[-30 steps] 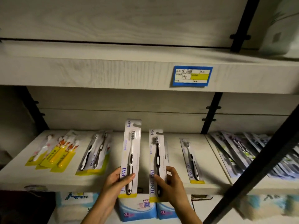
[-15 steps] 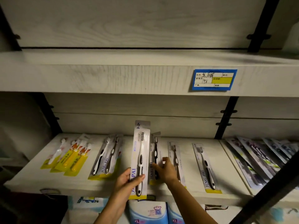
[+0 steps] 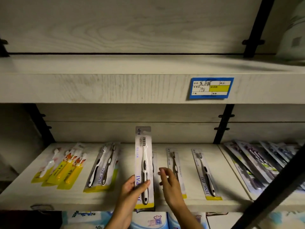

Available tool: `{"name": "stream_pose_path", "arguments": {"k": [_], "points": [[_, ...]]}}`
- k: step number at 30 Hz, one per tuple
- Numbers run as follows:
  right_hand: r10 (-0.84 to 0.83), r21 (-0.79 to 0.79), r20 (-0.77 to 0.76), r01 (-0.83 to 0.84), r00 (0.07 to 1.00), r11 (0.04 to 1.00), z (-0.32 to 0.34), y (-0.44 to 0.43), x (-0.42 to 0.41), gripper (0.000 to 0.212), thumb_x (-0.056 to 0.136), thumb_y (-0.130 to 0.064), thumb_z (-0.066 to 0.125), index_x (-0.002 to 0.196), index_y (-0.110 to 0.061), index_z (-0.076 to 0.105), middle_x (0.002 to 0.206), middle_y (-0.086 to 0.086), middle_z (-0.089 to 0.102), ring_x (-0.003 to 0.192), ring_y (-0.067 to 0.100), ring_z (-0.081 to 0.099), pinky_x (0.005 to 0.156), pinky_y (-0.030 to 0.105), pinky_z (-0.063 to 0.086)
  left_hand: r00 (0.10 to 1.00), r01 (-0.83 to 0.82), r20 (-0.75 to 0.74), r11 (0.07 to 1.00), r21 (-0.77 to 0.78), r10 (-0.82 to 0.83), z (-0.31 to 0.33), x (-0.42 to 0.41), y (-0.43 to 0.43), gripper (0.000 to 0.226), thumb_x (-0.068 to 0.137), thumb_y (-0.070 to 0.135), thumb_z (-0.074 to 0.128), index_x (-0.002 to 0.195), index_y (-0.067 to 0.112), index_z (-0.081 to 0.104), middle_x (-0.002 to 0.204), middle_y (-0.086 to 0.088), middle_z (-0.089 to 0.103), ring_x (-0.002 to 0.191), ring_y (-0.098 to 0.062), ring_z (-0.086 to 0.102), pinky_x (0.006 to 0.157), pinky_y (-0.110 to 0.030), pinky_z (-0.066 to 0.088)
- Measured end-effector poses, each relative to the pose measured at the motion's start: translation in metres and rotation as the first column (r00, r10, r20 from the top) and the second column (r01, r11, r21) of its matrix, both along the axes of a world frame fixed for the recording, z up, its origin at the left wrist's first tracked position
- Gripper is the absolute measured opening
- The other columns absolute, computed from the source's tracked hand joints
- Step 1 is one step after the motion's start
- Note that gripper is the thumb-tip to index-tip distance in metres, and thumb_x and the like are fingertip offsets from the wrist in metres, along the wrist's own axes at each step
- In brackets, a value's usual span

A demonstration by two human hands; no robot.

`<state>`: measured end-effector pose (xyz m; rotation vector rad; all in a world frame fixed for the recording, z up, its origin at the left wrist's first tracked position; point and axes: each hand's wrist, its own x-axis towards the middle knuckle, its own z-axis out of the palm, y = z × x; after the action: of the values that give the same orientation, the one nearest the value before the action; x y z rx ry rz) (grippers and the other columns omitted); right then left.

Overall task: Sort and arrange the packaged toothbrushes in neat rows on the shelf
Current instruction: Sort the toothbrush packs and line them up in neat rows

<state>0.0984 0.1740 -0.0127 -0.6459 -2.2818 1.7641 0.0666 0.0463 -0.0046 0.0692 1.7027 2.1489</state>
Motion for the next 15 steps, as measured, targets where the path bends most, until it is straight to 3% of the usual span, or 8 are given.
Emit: {"name": "stream_pose_path", "arguments": {"k": [2, 6, 8, 12, 15], "points": [[0.078, -0.208, -0.064, -0.09, 0.995, 0.974, 0.012, 0.0, 0.024, 0.016, 0.097, -0.031, 0.045, 0.106, -0.024, 0.055, 0.095, -0.001, 0.067, 0.085, 0.009, 0.063, 0.073, 0.019, 0.052, 1.0, 0.023, 0.02, 0.999, 0.028, -0.023, -0.002, 0.003, 0.009, 0.034, 0.074, 0.004, 0.07, 0.108, 0.004, 0.065, 0.098, -0.014, 0.072, 0.095, -0.027, 0.068, 0.084, -0.037, 0.053], [0.142, -0.206, -0.106, -0.161, 0.984, 0.965, 0.009, 0.013, 0.056, 0.034, 0.084, -0.023, 0.068, 0.114, -0.026, 0.054, 0.082, 0.005, 0.067, 0.082, 0.022, 0.066, 0.083, 0.043, 0.056, 0.993, 0.098, 0.057, 0.994, 0.043, -0.1, -0.005, 0.017, 0.03, 0.065, 0.059, 0.02, 0.086, 0.117, 0.008, 0.059, 0.106, -0.017, 0.069, 0.1, -0.035, 0.065, 0.092, -0.05, 0.05], [0.1, -0.16, -0.112, -0.117, 0.989, 0.98, 0.009, 0.024, 0.067, 0.043, 0.075, -0.032, 0.074, 0.114, -0.031, 0.054, 0.084, 0.01, 0.067, 0.081, 0.029, 0.066, 0.077, 0.049, 0.056, 0.986, 0.162, 0.033, 0.986, 0.035, -0.163, -0.004, 0.027, 0.046, 0.051, 0.066, 0.016, 0.079, 0.114, 0.009, 0.062, 0.103, -0.016, 0.071, 0.098, -0.033, 0.067, 0.091, -0.05, 0.051], [0.049, -0.195, -0.125, -0.073, 0.991, 0.978, 0.002, 0.055, 0.088, 0.039, 0.081, -0.011, 0.071, 0.114, -0.024, 0.054, 0.076, 0.008, 0.065, 0.066, 0.019, 0.064, 0.062, 0.031, 0.056, 0.988, 0.151, 0.019, 0.988, -0.023, -0.15, 0.003, 0.046, 0.079, 0.029, 0.072, 0.013, 0.073, 0.099, 0.014, 0.065, 0.089, -0.005, 0.074, 0.091, -0.025, 0.069, 0.08, -0.041, 0.055], [0.011, -0.142, -0.012, -0.013, 1.0, 0.99, 0.0, 0.092, 0.098, 0.041, 0.08, -0.014, 0.072, 0.114, -0.025, 0.052, 0.085, 0.013, 0.067, 0.077, 0.028, 0.067, 0.07, 0.038, 0.059, 0.997, 0.068, -0.019, 0.994, -0.084, -0.07, 0.002, 0.046, 0.098, 0.025, 0.075, 0.008, 0.068, 0.096, 0.019, 0.062, 0.102, -0.007, 0.069, 0.098, -0.027, 0.064, 0.077, -0.04, 0.053]]}}
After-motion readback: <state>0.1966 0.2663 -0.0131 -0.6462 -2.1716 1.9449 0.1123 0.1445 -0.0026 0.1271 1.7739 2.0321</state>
